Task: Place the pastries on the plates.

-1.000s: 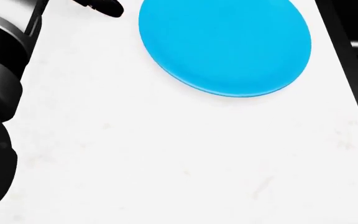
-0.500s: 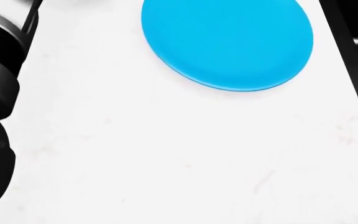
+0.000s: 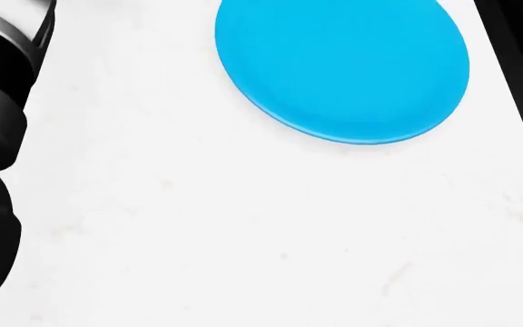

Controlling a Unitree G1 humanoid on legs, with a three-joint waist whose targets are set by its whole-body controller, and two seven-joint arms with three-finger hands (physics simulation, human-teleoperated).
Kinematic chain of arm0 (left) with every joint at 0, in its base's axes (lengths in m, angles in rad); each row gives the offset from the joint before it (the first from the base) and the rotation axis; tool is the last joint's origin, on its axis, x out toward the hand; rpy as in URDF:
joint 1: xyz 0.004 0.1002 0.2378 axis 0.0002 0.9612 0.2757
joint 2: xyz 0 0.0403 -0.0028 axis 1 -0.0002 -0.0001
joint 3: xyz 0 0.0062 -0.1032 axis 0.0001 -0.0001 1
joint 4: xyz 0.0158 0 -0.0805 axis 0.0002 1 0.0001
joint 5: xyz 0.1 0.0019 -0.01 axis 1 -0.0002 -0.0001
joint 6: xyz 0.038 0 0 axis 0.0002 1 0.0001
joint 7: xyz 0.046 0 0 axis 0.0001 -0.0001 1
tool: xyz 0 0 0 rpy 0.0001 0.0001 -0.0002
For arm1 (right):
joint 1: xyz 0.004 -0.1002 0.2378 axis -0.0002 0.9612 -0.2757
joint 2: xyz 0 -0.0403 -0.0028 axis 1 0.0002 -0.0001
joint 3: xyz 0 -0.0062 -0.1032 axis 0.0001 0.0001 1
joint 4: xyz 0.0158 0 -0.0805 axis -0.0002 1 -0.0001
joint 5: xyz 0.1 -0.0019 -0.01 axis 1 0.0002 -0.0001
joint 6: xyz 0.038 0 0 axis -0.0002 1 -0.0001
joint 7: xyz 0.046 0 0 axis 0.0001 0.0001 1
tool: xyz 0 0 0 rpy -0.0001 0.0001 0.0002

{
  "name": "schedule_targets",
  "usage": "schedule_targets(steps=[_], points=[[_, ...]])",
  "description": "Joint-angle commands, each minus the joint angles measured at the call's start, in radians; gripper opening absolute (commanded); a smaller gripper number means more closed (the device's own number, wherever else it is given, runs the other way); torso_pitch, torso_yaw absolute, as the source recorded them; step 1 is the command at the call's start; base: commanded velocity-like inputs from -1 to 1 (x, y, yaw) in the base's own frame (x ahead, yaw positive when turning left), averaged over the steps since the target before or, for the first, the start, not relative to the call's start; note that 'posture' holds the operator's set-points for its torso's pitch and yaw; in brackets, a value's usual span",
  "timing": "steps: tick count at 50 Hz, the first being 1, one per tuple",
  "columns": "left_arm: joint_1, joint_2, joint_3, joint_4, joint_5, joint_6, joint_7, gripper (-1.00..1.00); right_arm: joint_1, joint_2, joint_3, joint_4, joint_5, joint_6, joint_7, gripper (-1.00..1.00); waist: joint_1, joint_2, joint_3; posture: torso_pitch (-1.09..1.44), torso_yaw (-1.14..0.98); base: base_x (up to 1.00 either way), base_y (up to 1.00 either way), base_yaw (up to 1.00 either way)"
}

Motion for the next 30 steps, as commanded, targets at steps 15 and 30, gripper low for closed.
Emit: schedule_targets(steps=[15, 30], points=[[-0.029, -0.005, 0.001, -0.008, 0.023, -0.007, -0.025, -0.45, 0.037, -0.026, -0.066, 0.000, 0.000, -0.045, 0.004, 1.00, -0.004, 0.003, -0.033, 0.45, 0.00, 0.00, 0.00, 0.00], [-0.061, 0.010, 0.009, -0.009, 0.012, -0.033, 0.068, -1.00, 0.010, -0.018, -0.043, 0.000, -0.012, -0.029, 0.004, 1.00, -0.010, 0.002, -0.024, 0.45, 0.00, 0.00, 0.00, 0.00]])
